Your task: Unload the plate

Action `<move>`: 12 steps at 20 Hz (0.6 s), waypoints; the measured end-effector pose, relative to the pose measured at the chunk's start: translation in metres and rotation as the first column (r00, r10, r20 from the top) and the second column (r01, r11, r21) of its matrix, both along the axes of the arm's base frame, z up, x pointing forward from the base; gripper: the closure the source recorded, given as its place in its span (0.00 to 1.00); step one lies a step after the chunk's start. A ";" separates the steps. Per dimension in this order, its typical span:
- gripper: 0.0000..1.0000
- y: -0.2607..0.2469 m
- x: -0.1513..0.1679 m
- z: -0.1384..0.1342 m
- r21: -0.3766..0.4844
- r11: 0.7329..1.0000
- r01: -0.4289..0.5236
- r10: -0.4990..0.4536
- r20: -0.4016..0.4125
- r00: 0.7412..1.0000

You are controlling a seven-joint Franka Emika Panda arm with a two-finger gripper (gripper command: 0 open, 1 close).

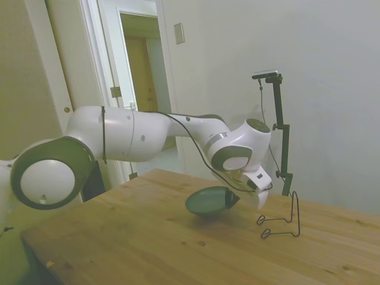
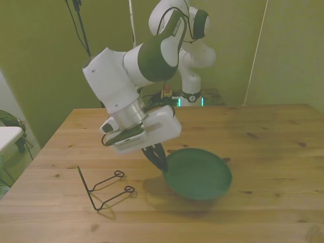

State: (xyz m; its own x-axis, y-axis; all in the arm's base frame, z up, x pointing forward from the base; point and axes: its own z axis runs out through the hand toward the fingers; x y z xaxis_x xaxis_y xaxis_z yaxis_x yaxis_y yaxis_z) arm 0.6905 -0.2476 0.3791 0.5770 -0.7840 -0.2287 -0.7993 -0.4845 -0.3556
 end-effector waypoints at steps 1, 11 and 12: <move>1.00 0.000 0.003 0.000 -0.007 1.000 -0.002 0.002 0.001 1.000; 0.00 0.002 0.007 -0.015 -0.049 0.998 -0.033 0.030 -0.050 0.998; 0.00 0.002 0.007 -0.015 -0.050 0.998 -0.034 0.031 -0.052 0.998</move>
State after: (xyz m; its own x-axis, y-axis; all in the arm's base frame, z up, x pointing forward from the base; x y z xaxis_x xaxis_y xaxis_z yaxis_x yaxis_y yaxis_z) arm 0.6974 -0.2455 0.3643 0.5911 -0.7762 -0.2192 -0.7992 -0.5270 -0.2890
